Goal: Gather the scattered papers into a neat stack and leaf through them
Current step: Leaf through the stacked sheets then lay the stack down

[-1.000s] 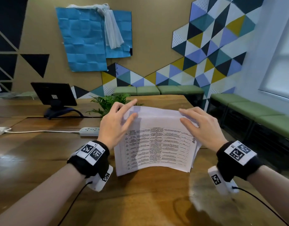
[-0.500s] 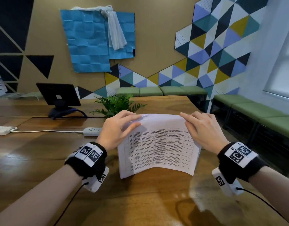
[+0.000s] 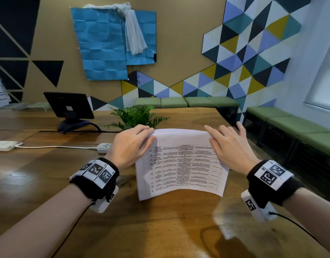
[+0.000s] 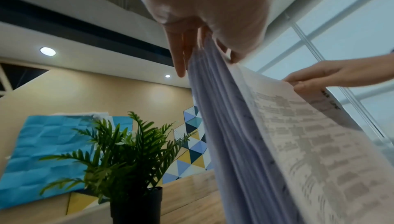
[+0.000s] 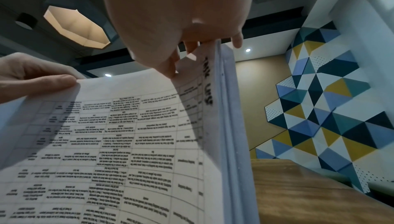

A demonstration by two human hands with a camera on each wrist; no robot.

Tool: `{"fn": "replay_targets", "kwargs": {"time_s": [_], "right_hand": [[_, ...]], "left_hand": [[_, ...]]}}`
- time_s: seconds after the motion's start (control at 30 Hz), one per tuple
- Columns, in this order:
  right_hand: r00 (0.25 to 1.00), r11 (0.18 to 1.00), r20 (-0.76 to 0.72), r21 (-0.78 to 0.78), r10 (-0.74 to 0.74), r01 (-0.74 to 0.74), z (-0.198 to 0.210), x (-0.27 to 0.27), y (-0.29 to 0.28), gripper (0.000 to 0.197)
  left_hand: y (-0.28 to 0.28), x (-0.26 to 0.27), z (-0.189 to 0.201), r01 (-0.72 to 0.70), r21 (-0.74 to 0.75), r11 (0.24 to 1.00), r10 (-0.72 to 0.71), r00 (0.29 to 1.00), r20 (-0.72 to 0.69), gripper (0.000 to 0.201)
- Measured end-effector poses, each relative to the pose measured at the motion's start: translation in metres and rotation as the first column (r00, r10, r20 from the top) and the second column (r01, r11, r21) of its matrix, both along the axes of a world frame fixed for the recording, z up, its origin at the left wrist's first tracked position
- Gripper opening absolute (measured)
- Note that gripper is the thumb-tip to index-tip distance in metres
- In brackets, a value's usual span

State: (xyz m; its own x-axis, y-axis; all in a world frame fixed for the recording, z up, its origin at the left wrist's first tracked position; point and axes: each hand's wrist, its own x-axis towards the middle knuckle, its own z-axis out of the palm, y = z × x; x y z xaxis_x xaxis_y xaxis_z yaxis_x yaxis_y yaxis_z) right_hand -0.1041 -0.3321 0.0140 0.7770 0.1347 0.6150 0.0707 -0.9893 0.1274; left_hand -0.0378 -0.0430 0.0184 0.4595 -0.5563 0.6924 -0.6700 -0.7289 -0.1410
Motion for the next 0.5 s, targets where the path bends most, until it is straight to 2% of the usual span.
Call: {"fn": "replay_targets", "kwargs": {"time_s": [0.13,0.23,0.33,0.4,0.5], "right_hand": [[1.0,1.0,0.002,-0.008,-0.021,0.021,-0.002,0.002,0.0,0.045],[0.999,0.999,0.036,-0.041,-0.021,0.023,-0.005,0.005,0.001,0.046],[0.999,0.999,-0.002,0.005,-0.044,0.044,-0.007,0.01,0.001,0.034],[0.999,0.998,-0.034,0.041,-0.038,0.039,-0.006,0.012,0.004,0.027],[0.995,0.997,-0.09,0.068,-0.039,0.045,-0.004,0.012,0.007,0.027]], "left_hand": [[-0.002,0.0,-0.008,-0.122,0.134,0.983,0.114,0.991,0.069,0.054],[-0.005,-0.002,-0.008,-0.221,0.161,0.962,0.2,0.97,0.135,0.044],[-0.023,-0.011,0.002,-0.324,0.152,0.934,0.301,0.941,0.152,0.04],[-0.047,-0.02,0.012,-0.288,0.227,0.93,0.279,0.958,0.074,0.049],[-0.092,-0.022,0.021,-0.158,0.377,0.912,0.235,0.958,-0.165,0.064]]}}
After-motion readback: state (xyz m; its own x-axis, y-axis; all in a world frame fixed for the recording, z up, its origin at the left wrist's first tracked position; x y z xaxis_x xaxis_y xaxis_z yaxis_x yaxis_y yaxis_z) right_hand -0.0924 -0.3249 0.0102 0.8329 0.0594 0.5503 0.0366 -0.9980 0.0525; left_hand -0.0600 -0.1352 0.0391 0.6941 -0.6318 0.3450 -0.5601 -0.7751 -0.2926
